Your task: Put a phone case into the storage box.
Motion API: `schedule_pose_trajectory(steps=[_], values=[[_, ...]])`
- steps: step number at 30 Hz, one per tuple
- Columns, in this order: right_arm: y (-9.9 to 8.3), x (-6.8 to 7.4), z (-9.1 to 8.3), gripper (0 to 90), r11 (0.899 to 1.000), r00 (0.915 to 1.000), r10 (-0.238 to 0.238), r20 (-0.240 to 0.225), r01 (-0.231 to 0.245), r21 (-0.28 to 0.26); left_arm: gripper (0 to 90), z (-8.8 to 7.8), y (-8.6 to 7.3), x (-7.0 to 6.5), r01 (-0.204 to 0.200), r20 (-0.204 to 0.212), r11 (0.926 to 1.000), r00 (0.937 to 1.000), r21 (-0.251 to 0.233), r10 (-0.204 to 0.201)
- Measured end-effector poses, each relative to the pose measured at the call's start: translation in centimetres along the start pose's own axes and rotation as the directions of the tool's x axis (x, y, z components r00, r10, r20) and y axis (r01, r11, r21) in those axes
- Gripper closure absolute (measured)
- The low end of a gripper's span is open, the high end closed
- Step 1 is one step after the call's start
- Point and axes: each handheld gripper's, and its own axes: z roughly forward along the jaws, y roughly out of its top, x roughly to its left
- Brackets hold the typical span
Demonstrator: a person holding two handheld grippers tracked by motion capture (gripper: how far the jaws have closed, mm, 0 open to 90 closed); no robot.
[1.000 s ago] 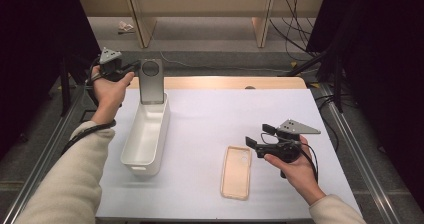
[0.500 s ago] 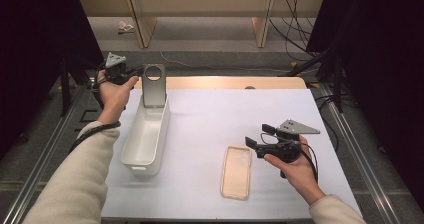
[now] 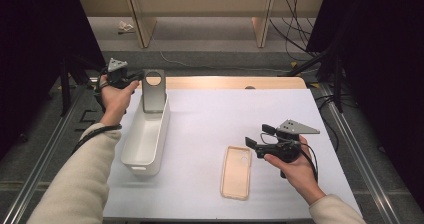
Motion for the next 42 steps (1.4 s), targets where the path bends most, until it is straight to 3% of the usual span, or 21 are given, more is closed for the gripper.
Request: schedule_pose_trajectory(steps=[25, 42], values=[[0.0, -0.1, 0.0, 17.0, 1.000, 1.0000, 0.003, 0.000, -0.003, 0.000, 82.9, 0.7, -1.5, 0.7, 0.011, -0.029, 0.9989, 0.9995, 0.045, -0.010], [0.0, -0.1, -0.1, 17.0, 1.000, 1.0000, 0.004, 0.001, -0.004, 0.001, 76.3, 1.1, -1.5, 0.5, -0.023, -0.036, 0.9964, 0.9990, 0.082, 0.026]])
